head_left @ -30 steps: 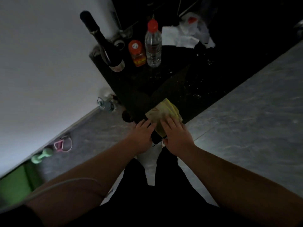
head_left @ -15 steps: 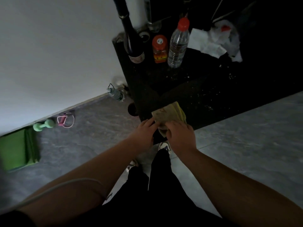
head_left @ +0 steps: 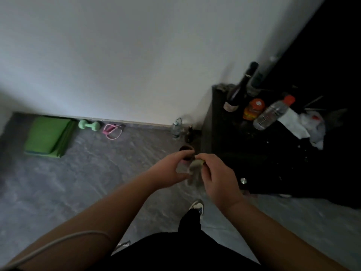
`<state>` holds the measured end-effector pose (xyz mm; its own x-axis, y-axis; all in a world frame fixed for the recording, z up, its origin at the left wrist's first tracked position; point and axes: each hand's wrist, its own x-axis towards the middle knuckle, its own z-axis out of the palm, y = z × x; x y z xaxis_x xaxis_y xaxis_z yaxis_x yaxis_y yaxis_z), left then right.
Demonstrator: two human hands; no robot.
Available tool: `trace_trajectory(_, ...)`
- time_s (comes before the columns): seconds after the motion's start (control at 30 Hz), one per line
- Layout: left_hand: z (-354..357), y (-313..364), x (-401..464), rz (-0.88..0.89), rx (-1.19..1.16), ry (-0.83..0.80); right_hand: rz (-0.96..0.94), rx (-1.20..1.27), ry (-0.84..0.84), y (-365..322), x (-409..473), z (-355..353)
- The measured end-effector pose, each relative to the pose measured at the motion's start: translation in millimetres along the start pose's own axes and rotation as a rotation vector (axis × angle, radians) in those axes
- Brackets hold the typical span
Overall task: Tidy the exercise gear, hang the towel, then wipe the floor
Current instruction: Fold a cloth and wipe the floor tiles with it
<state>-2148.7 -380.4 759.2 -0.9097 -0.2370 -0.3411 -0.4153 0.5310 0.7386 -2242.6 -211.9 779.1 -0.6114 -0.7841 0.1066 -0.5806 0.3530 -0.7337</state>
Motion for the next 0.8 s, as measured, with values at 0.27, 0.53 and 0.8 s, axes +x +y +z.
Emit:
trace_trajectory(0.27,-86,-102,-236,-0.18,-0.134,0.424,-0.361,0.109,-0.138,-203,-12,121)
trace_trajectory(0.53,-136,-193,-490,-0.452,-0.238,0.756,-0.62,0.291,-0.379,-405,-54,251)
trace_trajectory(0.8,-133,-253,-657,-0.698,-0.304,1.046,-0.809,0.412,-0.628,-543,-80,359)
